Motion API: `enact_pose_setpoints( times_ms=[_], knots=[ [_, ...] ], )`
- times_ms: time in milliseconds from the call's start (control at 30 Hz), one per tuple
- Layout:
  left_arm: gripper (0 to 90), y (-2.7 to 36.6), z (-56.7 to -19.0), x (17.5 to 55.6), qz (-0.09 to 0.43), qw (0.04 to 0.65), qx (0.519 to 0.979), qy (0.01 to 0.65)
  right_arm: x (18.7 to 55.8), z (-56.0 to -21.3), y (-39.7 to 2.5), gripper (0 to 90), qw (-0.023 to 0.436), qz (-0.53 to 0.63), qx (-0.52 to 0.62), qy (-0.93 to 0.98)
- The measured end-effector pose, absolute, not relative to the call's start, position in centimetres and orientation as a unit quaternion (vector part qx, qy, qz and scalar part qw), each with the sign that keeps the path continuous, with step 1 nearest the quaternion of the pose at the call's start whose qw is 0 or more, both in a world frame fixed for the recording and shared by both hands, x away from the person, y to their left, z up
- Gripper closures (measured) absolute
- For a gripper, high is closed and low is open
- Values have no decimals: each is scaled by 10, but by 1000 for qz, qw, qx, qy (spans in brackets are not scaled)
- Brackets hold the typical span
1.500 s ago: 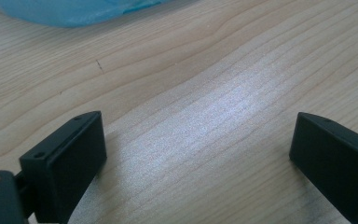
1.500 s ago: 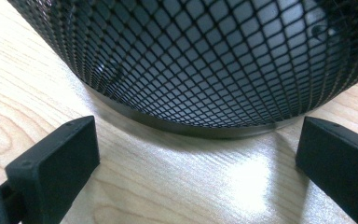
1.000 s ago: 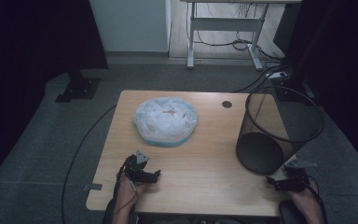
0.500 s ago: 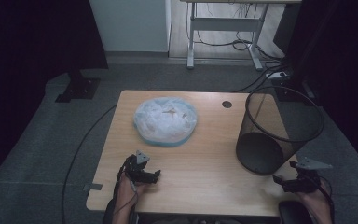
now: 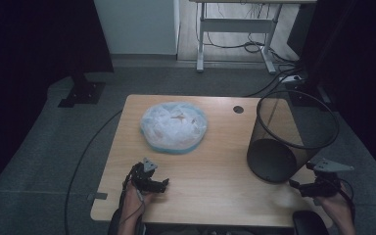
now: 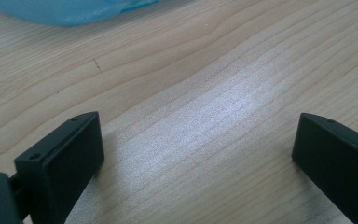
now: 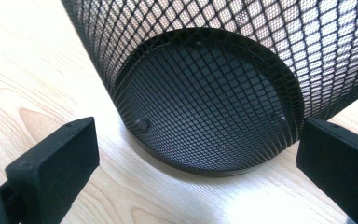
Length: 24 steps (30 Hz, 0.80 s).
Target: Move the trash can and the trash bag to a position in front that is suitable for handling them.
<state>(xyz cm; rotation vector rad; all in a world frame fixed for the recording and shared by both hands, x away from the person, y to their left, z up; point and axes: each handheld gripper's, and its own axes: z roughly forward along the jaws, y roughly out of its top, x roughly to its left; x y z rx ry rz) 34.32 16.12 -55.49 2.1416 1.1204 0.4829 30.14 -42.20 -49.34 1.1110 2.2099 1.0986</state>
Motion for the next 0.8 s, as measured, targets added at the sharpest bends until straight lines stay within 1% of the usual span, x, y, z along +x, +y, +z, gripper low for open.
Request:
enact_pose_setpoints(
  times_ms=[433, 600, 800],
  knots=[
    [18, 160, -555, 343, 183, 334, 822, 423, 289, -493, -387, 0, 205, 399, 364, 816],
    [12, 159, -555, 342, 178, 335, 829, 411, 294, -486, -405, 0, 224, 404, 386, 798],
    [0, 156, -552, 341, 182, 344, 829, 402, 313, -479, -426, 0, 219, 415, 378, 798]
  ],
)
